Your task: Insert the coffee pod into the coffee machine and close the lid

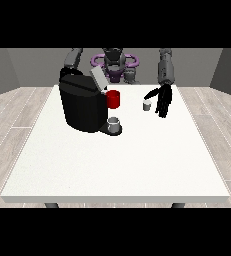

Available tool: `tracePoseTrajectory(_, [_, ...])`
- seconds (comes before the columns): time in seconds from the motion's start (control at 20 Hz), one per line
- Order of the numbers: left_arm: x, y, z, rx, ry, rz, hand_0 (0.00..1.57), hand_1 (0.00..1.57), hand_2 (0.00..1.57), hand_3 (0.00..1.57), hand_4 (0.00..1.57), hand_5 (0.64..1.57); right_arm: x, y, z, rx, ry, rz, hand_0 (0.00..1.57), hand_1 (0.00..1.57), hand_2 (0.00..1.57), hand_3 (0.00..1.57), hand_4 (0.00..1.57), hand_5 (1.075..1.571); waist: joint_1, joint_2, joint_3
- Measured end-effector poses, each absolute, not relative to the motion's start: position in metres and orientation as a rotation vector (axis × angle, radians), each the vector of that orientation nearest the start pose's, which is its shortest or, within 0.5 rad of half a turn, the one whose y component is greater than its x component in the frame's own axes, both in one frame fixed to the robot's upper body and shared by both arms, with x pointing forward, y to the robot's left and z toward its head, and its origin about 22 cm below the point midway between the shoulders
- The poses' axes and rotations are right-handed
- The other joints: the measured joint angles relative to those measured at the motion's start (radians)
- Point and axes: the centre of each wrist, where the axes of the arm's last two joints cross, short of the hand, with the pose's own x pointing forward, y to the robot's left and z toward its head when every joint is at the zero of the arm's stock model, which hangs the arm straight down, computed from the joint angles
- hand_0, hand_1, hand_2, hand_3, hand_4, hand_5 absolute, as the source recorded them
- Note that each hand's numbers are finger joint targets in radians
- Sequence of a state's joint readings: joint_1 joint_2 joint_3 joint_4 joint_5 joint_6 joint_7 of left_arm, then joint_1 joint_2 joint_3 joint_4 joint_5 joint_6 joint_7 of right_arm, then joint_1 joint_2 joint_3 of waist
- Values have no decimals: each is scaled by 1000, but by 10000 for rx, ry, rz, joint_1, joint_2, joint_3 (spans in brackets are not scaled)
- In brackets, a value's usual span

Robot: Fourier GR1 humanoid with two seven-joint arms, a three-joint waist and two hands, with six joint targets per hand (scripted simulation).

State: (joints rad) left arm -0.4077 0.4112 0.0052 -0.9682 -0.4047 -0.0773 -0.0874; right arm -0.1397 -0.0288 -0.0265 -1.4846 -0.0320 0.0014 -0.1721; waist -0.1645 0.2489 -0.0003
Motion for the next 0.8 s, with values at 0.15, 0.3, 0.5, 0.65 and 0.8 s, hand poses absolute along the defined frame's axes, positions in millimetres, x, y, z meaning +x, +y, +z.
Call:
tracePoseTrajectory(0.15, [347,331,15,5368,-12969,-7412,0,0,0,0,0,1571,282,-220,14,198,-17923,165,0,0,0,0,519,1571,-28,168,0])
tracePoseTrajectory(0.3, [350,332,11,5478,-12887,-7808,0,0,0,0,0,1571,285,-222,12,71,-17972,123,0,0,0,0,358,1571,-46,274,38])
tracePoseTrajectory(0.5, [358,334,19,5538,-12873,-8267,0,0,371,0,0,1571,295,-228,14,-79,-18023,212,0,0,0,0,276,1571,52,394,90])
tracePoseTrajectory(0.65, [360,327,14,5312,-12631,-8378,0,0,102,0,0,1571,296,-228,8,-226,-17811,100,0,0,0,0,374,1571,129,227,102])
tracePoseTrajectory(0.8, [362,328,12,5092,-12424,-8467,0,0,590,375,0,1571,295,-228,4,-302,-17552,-80,0,0,0,0,386,1571,136,55,89])
